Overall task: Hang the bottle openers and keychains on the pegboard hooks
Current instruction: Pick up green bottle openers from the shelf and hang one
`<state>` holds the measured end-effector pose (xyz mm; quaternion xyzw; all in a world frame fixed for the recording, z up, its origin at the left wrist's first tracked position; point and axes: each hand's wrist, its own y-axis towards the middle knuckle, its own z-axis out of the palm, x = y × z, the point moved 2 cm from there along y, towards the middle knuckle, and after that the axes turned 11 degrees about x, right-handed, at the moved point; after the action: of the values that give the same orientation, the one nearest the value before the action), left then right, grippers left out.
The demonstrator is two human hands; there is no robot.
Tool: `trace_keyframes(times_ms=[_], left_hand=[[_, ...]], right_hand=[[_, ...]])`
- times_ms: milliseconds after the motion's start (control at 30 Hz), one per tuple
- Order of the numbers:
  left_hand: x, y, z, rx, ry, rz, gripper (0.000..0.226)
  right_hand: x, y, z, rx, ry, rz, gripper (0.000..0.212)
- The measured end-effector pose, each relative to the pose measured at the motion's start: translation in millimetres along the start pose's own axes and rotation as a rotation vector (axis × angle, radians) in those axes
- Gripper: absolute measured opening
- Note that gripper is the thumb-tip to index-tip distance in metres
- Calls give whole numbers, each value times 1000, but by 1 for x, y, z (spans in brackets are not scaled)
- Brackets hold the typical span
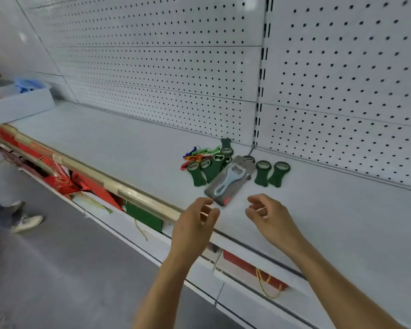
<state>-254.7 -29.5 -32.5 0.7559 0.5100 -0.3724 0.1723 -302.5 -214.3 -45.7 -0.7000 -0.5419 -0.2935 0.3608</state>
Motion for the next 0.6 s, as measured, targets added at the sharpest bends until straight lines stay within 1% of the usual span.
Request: trace_keyframes(times_ms=[100, 200, 267, 300, 400, 500, 533, 600], left_hand=[[11, 49, -12, 33, -115, -29, 24], [31, 99, -24, 80, -166, -115, 36], [43, 129, -34, 91, -143, -176, 48], [48, 144, -39, 92, -88, -195, 52], [51, 180, -51, 105, 220, -225, 68], [50, 206, -57, 180, 474, -211, 90], [50, 211, -59, 217, 544, -191, 94], [54, 222, -61, 276, 609, -139, 95]], right_hand=[[8, 36, 1, 25, -34, 70, 37], [14, 69, 6, 38, -74, 155, 43], [20, 87, 10, 26, -102, 233, 50], [24, 95, 12, 8, -115, 284, 56], [33, 121, 19, -62, -138, 420, 83], [35, 141, 30, -124, -256, 524, 109], [37, 145, 33, -144, -284, 539, 114], [39, 151, 38, -155, -317, 569, 119]])
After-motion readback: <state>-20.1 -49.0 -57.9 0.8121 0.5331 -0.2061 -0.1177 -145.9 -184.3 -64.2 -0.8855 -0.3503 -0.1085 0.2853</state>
